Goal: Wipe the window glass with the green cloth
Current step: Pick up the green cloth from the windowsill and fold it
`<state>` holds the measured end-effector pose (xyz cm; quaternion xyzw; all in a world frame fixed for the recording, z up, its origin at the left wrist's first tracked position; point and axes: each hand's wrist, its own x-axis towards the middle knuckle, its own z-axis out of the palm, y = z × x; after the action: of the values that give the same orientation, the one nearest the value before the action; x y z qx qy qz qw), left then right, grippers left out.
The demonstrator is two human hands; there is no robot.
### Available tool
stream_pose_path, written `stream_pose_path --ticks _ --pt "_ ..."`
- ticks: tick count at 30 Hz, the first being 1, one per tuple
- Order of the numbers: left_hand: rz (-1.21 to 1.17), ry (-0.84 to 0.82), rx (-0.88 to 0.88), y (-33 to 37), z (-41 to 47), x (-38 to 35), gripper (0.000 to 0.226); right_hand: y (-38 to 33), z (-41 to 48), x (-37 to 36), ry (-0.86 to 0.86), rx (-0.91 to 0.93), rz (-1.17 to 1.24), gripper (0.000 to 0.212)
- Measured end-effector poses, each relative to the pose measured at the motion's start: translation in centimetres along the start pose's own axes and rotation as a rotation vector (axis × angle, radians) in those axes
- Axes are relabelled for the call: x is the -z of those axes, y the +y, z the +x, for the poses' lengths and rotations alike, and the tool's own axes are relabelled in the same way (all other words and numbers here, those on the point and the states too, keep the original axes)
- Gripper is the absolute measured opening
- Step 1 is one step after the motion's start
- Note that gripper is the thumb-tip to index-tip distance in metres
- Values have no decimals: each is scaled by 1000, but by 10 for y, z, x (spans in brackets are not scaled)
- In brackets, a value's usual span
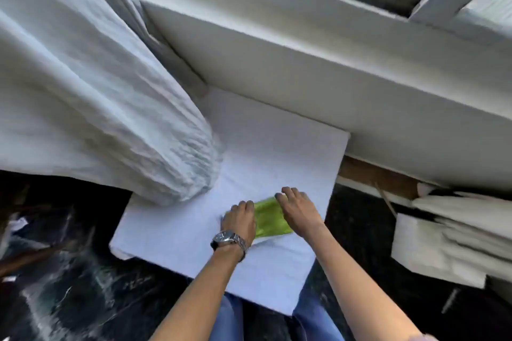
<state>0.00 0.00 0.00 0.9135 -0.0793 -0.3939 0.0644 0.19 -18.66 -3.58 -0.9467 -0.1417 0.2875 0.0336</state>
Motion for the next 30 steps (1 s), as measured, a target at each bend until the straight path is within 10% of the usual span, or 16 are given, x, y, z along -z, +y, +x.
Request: stream_pose_path --ticks 6,11,19,25,30 --pt "136 -17 51 -18 31 -74 49 -7 11 -42 19 56 -216 54" --pt "90 60 67 -17 24 -52 39 -3 3 1 -189 -5 203 31" --pt "-956 123 108 -9 -54 159 35 20 -56 220 -257 -99 586 76" --pt "-1196 530 -142 35 -116 414 41 26 -97 477 179 -36 479 25" --pt "-1241 876 -458 72 -205 609 38 4 -179 711 648 56 274 52"
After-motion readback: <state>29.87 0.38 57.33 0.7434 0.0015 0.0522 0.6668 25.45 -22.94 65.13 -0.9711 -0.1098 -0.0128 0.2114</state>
